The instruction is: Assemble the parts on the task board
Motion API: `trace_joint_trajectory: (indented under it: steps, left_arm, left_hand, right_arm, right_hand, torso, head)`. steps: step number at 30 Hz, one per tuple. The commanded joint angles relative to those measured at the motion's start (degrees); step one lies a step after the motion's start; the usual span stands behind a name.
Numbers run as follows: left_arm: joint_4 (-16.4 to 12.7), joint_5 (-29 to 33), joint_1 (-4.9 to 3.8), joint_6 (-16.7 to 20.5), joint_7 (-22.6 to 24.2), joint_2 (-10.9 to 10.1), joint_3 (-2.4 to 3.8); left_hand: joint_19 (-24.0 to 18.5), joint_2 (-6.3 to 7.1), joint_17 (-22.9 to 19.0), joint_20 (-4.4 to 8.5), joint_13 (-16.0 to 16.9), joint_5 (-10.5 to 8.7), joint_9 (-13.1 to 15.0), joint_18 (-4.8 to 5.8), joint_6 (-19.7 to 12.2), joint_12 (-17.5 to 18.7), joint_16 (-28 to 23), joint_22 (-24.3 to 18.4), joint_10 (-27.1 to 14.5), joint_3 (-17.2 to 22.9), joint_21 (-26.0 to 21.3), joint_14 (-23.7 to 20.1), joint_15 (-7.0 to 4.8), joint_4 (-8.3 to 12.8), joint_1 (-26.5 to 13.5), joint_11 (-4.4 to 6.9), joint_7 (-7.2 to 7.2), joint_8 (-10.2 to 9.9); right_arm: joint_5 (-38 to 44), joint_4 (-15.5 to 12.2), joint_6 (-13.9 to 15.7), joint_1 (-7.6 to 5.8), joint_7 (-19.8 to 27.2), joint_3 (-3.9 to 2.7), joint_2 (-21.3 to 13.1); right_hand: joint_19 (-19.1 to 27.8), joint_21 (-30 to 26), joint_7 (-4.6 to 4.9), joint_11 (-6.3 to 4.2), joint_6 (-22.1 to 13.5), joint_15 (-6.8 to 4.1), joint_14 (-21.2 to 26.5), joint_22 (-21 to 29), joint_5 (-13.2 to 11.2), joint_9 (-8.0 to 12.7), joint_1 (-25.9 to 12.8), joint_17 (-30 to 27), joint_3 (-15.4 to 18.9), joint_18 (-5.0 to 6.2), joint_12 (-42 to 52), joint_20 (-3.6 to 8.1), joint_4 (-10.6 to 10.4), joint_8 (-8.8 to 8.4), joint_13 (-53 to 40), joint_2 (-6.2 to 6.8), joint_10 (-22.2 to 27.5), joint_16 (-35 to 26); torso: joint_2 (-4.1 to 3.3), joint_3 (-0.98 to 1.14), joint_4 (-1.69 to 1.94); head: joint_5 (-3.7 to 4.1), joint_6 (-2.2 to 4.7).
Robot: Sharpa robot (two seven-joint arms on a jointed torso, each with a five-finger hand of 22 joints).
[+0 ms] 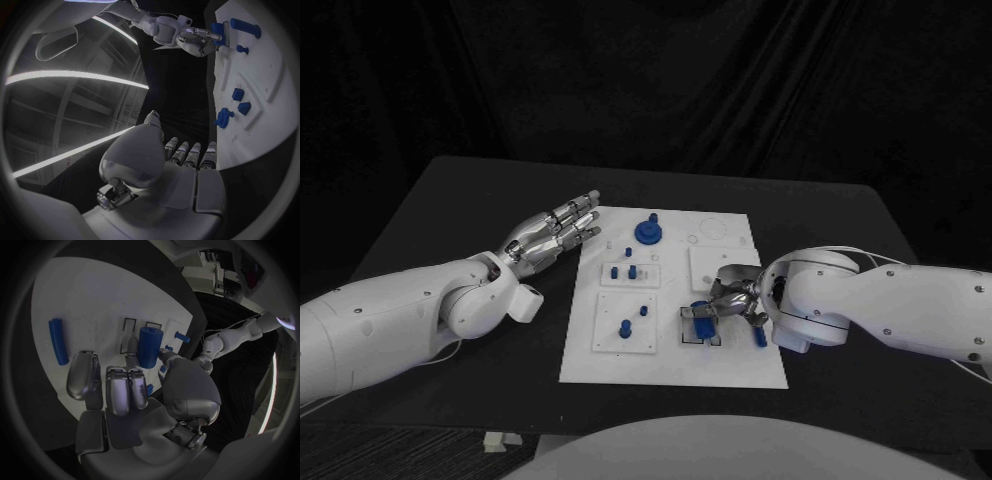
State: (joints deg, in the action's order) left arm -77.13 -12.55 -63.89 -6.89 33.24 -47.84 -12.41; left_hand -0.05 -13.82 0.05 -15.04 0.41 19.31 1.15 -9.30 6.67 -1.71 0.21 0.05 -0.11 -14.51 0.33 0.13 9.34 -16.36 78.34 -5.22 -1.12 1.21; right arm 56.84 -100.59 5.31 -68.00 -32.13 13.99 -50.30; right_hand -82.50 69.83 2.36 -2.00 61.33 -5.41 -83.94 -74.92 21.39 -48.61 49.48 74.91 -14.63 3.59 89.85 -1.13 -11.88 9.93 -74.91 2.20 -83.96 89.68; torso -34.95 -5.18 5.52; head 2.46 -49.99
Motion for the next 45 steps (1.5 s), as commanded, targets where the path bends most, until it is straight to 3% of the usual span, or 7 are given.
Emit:
trace_joint_trajectory:
  steps: [1, 6, 26, 35, 40, 42, 45]
  left_arm:
    - [-0.1, 0.3, 0.12, -0.8, 0.6, 0.1, 0.05]
    - [-0.1, 0.3, 0.16, -1.0, 0.5, 0.1, 0.05]
    - [-0.1, 0.3, 0.22, -1.3, 0.2, 0.1, 0.05]
    - [0.0, 0.3, 0.26, -1.6, -0.1, 0.1, 0.05]
    - [0.0, 0.3, 0.30, -1.8, -0.3, 0.1, 0.05]
    - [0.0, 0.3, 0.31, -1.8, -0.4, 0.1, 0.05]
    - [0.0, 0.3, 0.34, -1.9, -0.5, 0.0, 0.05]
  left_hand:
    - [0.0, 0.10, -0.1, -0.41, 0.0, 0.38, 0.1, -0.76, 0.0, -0.1, -0.2, -0.1, 0.1, 0.2, -0.3, -0.1, 0.33, 0.0, 0.5, -0.47, 0.58, 0.3]
    - [0.0, 0.14, -0.1, -0.43, 0.0, 0.41, 0.1, -0.75, 0.0, -0.1, -0.2, 0.0, 0.1, 0.2, -0.3, -0.1, 0.35, 0.0, 0.5, -0.48, 0.60, 0.3]
    - [0.1, 0.06, -0.1, -0.56, 0.0, 0.29, 0.1, -0.68, 0.3, -0.1, -0.2, 0.0, 0.1, 0.0, -0.3, -0.1, 0.55, -0.3, 0.1, -0.54, 0.92, 0.4]
    - [0.1, -0.08, -0.1, -0.62, 0.0, 0.29, 0.2, -0.65, 0.6, -0.2, -0.2, 0.0, 0.1, -0.1, -0.3, -0.1, 0.64, -0.3, 0.0, -0.63, 1.36, 0.5]
    - [0.1, -0.15, -0.1, -0.63, 0.0, 0.31, 0.2, -0.63, 0.7, -0.2, -0.2, 0.0, 0.1, -0.1, -0.3, -0.1, 0.65, -0.3, -0.1, -0.78, 1.65, 0.6]
    - [0.1, -0.20, -0.1, -0.64, 0.0, 0.31, 0.2, -0.62, 0.8, -0.3, -0.2, 0.0, 0.1, -0.1, -0.3, -0.1, 0.65, -0.3, -0.1, -0.95, 1.79, 0.6]
    - [0.1, -0.24, -0.1, -0.64, 0.0, 0.32, 0.2, -0.62, 0.8, -0.3, -0.2, 0.0, 0.1, -0.1, -0.3, -0.1, 0.65, -0.3, -0.1, -1.04, 1.90, 0.6]
  right_arm:
    - [0.1, 0.1, -1.2, 0.38, -0.9, 0.19, 0.2]
    - [0.1, 0.2, -2.4, 0.39, -1.3, 0.19, 0.4]
    - [0.1, 0.4, -3.1, 0.39, -1.7, 0.19, 0.7]
    - [0.1, 0.5, -1.7, 0.40, -1.5, 0.19, 0.5]
    - [0.1, 0.4, -0.3, 0.40, -1.1, 0.18, 0.3]
    - [0.1, 0.3, 0.5, 0.40, -0.7, 0.18, 0.0]
    - [0.1, 0.0, 1.8, 0.39, 0.3, 0.18, -0.5]
  right_hand:
    - [0.0, -0.4, 0.09, 0.52, -0.2, 0.48, -6.1, -9.2, -2.0, 0.1, -1.1, 15.1, 1.1, 0.79, 0.1, -0.34, -0.6, -0.41, -15.1, 0.37, -6.0, 0.3]
    - [0.1, -0.8, 0.13, 0.55, -0.2, 0.52, -6.1, -9.1, -6.3, 0.1, -1.8, 15.1, 3.1, 0.84, 0.1, -0.37, -1.5, -0.49, -15.1, 0.63, -6.0, 0.3]
    - [0.2, -1.9, 0.28, 0.65, -0.5, 0.63, -6.1, -9.0, -13.7, 0.2, -2.4, 15.1, 6.6, 0.98, 0.1, -0.46, -2.9, -0.78, -15.1, 0.38, -6.0, 0.3]
    - [0.2, -2.4, 0.35, 0.71, -0.6, 0.70, -6.1, -8.9, -16.9, 0.2, -5.3, 15.1, 9.5, 1.03, 0.1, -0.53, -4.8, -0.85, -15.1, -1.12, -6.0, 0.3]
    - [0.2, -2.6, 0.32, 0.68, -0.5, 0.67, -6.1, -8.9, -16.5, 0.1, -8.5, 15.1, 12.3, 1.06, 0.1, -0.51, -4.9, -0.78, -15.1, -2.53, -6.0, 0.3]
    - [0.2, -2.8, 0.28, 0.64, -0.4, 0.65, -6.1, -8.8, -16.3, 0.1, -11.1, 15.1, 14.2, 1.09, 0.1, -0.49, -4.9, -0.71, -15.1, -4.20, -6.0, 0.3]
    - [0.1, -2.9, 0.26, 0.62, -0.3, 0.63, -6.1, -8.8, -16.1, 0.0, -11.4, 15.1, 14.9, 1.10, 0.1, -0.48, -4.9, -0.65, -15.1, -4.41, -6.0, 0.3]
  torso:
    - [0.00, 0.00, 0.00]
    - [-0.02, -0.02, 0.03]
    - [0.00, 0.03, -0.03]
    - [-0.02, 0.05, 0.00]
    - [0.00, 0.05, -0.01]
    - [-0.01, 0.05, -0.02]
    - [-0.01, 0.06, -0.05]
  head:
    - [-0.13, -0.01]
    - [-0.14, -0.01]
    - [-0.40, -0.01]
    - [-0.44, -0.01]
    - [-0.58, -0.01]
    - [-0.71, -0.01]
    - [-0.90, -0.01]
